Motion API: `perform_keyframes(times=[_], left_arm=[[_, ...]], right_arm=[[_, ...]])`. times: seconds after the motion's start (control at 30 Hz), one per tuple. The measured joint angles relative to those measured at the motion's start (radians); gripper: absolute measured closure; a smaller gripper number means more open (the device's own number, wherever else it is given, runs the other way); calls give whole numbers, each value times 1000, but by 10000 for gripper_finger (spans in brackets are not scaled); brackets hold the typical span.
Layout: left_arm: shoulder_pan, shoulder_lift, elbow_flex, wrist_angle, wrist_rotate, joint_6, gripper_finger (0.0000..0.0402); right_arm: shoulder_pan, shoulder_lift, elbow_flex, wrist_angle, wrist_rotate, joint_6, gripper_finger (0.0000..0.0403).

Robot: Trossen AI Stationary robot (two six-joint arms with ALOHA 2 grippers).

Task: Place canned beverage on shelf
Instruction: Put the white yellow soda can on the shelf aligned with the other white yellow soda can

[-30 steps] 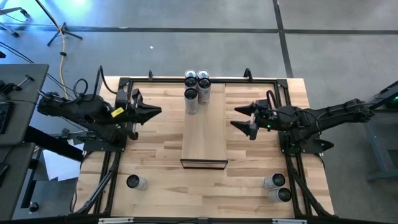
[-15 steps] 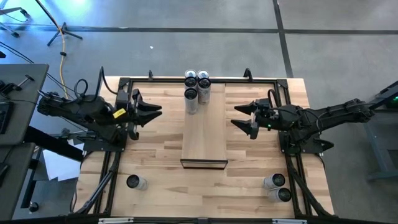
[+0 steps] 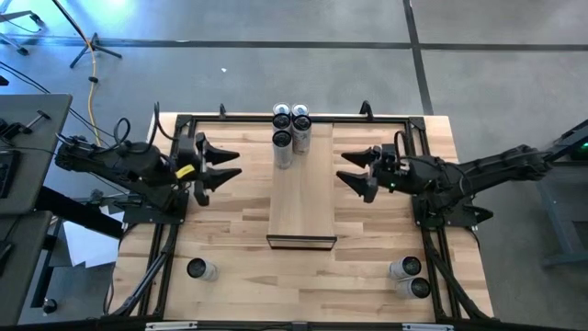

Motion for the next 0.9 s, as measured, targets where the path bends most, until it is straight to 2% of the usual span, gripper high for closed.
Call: perform_keyframes(times=[0.23, 0.5, 0.6, 0.8, 0.9], left_arm=[[0, -14, 0, -33, -1, 67, 194], [0, -27, -8, -86, 44, 61, 194], [0, -40, -79, -7, 45, 38, 194], [0, -70, -293, 298, 47, -49, 194], [1, -71, -343, 393, 28, -71, 194]], right_arm=[[0, 86, 0, 111, 0, 1, 6], [-4, 131, 0, 178, -1, -3, 6], [-16, 131, 0, 186, -2, -3, 6], [-49, 131, 0, 192, -14, -3, 6], [-65, 131, 0, 191, -38, -3, 6]])
